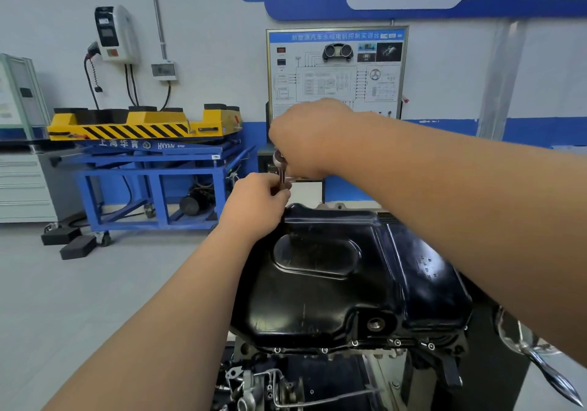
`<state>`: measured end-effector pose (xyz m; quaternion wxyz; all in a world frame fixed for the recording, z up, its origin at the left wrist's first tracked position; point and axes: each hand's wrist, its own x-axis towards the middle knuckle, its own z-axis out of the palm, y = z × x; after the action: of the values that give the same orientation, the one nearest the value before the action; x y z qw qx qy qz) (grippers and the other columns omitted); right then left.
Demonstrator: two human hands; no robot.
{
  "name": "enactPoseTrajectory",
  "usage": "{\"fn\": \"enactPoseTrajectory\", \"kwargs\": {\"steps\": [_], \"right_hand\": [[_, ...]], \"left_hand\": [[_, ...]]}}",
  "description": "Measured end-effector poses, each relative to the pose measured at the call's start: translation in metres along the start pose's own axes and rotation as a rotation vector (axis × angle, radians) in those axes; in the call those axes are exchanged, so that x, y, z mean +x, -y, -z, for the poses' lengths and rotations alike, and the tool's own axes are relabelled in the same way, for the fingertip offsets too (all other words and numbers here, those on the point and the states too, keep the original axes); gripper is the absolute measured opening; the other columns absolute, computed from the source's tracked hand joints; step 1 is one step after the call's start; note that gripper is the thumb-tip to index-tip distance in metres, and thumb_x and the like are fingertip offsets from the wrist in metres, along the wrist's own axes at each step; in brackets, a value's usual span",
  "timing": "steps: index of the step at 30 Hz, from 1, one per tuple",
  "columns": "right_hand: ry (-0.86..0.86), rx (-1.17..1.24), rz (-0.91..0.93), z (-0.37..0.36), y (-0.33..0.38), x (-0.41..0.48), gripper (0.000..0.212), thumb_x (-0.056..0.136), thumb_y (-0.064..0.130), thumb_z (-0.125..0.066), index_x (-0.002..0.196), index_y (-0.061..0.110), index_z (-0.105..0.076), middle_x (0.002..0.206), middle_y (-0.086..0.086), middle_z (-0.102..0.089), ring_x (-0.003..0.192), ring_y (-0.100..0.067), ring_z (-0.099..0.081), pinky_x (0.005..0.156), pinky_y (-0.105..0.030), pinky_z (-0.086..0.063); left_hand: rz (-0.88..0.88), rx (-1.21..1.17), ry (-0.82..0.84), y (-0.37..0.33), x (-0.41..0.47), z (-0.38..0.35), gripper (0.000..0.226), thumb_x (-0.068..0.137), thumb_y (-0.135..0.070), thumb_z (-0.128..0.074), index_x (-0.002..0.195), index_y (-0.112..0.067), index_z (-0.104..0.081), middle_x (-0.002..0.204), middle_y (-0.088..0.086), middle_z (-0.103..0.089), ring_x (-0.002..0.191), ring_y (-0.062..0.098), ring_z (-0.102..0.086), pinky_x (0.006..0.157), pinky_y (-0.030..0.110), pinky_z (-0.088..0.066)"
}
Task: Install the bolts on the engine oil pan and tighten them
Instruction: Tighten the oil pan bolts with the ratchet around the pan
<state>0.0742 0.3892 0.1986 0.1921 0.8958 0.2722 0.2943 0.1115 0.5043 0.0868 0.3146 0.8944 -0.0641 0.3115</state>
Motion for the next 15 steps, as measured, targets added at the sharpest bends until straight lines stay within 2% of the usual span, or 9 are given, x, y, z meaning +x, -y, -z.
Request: {"fn": "enactPoseTrajectory", "kwargs": {"steps": [2,4,5,7,9,11,15], "right_hand": [[-0.047,-0.023,0.022,-0.002,0.001,-0.001,0.030,0.092,0.020,-0.050,0.066,0.019,-0.035,0.068,0.002,-0.038,0.055,-0.014,-0.034,0.053,-0.028,-0.027],[-0.091,-0.003,0.010,-0.007,0.007,-0.003,0.034,0.093,0.031,-0.048,0.064,0.020,-0.035,0.067,0.002,-0.038,0.054,-0.014,-0.034,0.051,-0.027,-0.027],[-0.093,0.031,-0.011,-0.010,0.010,-0.004,0.036,0.093,0.037,-0.047,0.063,0.020,-0.036,0.066,0.003,-0.040,0.054,-0.014,-0.036,0.049,-0.026,-0.026],[-0.063,0.111,-0.061,-0.014,0.014,-0.004,0.039,0.091,0.048,-0.043,0.063,0.021,-0.039,0.066,0.003,-0.044,0.055,-0.014,-0.039,0.048,-0.026,-0.026],[-0.048,0.117,-0.066,-0.015,0.014,-0.004,0.040,0.088,0.052,-0.044,0.063,0.021,-0.042,0.066,0.004,-0.046,0.056,-0.014,-0.040,0.048,-0.025,-0.026],[-0.031,0.081,-0.020,-0.010,0.009,-0.003,0.037,0.086,0.049,-0.050,0.064,0.021,-0.043,0.066,0.004,-0.046,0.055,-0.013,-0.039,0.048,-0.025,-0.024],[-0.048,-0.036,0.096,-0.002,0.004,-0.002,0.032,0.089,0.030,-0.056,0.064,0.019,-0.039,0.064,0.002,-0.039,0.054,-0.017,-0.037,0.048,-0.024,-0.023]], "left_hand": [[0.020,0.007,0.001,0.001,0.001,-0.001,0.011,0.089,-0.028,-0.057,0.088,-0.025,-0.068,0.074,-0.012,-0.062,0.074,0.013,-0.058,0.059,0.027,-0.044],[0.049,-0.001,-0.043,0.000,0.000,0.000,0.021,0.085,-0.031,-0.058,0.065,-0.028,-0.060,0.058,-0.010,-0.053,0.060,0.013,-0.051,0.050,0.026,-0.035],[0.063,0.007,-0.069,-0.001,0.000,0.000,0.029,0.083,-0.027,-0.058,0.054,-0.027,-0.053,0.052,-0.008,-0.048,0.054,0.014,-0.046,0.048,0.025,-0.029],[0.087,0.046,-0.084,-0.001,-0.002,0.001,0.036,0.079,-0.013,-0.053,0.046,-0.022,-0.042,0.048,-0.007,-0.042,0.050,0.019,-0.041,0.046,0.024,-0.024],[0.089,0.014,-0.109,-0.001,-0.002,0.002,0.035,0.076,-0.011,-0.055,0.046,-0.022,-0.041,0.047,-0.006,-0.043,0.047,0.017,-0.040,0.044,0.023,-0.025],[0.058,-0.029,-0.101,0.000,-0.002,0.002,0.032,0.078,-0.019,-0.062,0.049,-0.019,-0.047,0.046,-0.005,-0.045,0.047,0.013,-0.041,0.045,0.024,-0.028],[0.063,-0.064,-0.081,0.003,0.000,0.000,0.020,0.083,-0.030,-0.068,0.068,-0.017,-0.067,0.062,-0.005,-0.063,0.062,0.012,-0.057,0.054,0.027,-0.044]]}}
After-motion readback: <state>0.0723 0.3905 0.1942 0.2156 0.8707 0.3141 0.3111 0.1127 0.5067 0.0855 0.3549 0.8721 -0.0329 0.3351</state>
